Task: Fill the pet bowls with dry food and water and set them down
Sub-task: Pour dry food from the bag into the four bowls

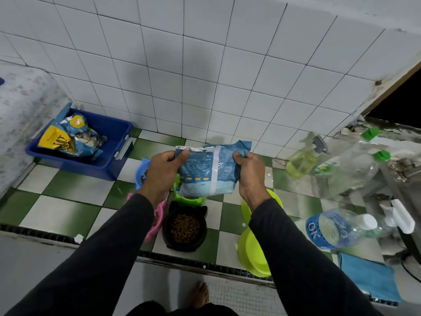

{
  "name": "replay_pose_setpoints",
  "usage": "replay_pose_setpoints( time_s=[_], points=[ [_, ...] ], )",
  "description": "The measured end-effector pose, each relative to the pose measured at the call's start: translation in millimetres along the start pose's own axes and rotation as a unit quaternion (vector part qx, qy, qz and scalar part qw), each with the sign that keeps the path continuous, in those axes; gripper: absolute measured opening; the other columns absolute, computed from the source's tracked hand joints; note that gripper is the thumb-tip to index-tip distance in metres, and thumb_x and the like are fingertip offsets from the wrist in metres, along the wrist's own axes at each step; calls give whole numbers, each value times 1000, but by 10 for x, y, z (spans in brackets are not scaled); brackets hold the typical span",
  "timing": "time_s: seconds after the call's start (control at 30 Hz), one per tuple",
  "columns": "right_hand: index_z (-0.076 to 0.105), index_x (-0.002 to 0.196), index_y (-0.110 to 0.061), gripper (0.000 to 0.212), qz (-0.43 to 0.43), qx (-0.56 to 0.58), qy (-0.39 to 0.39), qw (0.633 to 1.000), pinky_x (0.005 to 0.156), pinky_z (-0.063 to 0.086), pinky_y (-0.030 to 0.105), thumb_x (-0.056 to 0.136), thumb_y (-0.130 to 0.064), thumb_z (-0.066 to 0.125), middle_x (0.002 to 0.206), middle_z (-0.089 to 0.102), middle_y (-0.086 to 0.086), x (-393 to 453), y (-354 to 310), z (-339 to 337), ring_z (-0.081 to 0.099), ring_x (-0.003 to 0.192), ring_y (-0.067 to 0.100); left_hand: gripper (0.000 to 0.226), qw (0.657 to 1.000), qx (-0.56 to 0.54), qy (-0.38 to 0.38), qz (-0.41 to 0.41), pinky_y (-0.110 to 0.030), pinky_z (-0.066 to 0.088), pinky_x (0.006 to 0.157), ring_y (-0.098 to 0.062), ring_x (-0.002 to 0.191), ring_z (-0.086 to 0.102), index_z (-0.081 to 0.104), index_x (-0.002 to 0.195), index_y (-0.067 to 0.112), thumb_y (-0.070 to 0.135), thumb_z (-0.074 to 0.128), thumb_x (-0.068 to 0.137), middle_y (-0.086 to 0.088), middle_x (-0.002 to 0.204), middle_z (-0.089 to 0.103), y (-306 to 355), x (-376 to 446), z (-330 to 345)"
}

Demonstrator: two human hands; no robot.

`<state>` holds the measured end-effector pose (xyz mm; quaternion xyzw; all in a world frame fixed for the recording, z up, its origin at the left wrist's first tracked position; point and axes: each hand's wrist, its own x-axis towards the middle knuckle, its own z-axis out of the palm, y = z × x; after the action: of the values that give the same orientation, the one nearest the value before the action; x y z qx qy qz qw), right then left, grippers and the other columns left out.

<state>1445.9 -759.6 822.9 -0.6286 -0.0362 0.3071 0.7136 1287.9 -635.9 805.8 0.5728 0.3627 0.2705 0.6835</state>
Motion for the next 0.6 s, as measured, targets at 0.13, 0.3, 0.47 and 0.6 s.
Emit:
replay_pose_setpoints(
  time_s=[0.13,0.3,0.47,0.6],
  points=[
    [68,83,-6,13,9,-13,5,1000,68,55,33,91,4,63,83,69,10,19,-24,15,65,75,23,24,999,1,32,-15,-12,42,43,1,43,53,67,95,-4,19,62,102,9,56,64,66,46,11],
    [63,83,-2,8,46,9,37,998,56,54,28,83,6,64,80,64,12,-19,-10,144,63,70,24,34,996,2,58,-71,-32,55,66,-22,72,66,74,91,-2,32,71,96,-12,82,74,69,112,-131],
    [66,70,-7,14,51,5,78,996,47,48,25,78,5,65,71,62,5,-66,-27,457,59,61,18,29,992,-10,74,-106,-21,37,43,-12,46,47,69,84,5,31,72,95,-2,59,60,174,189,-373],
    [64,71,-7,17,61,31,75,995,40,46,22,80,7,61,65,59,3,-130,-35,824,58,46,12,30,993,-11,70,-97,-27,52,53,-11,54,53,71,94,3,33,75,92,-9,73,60,258,338,-753]
  ],
)
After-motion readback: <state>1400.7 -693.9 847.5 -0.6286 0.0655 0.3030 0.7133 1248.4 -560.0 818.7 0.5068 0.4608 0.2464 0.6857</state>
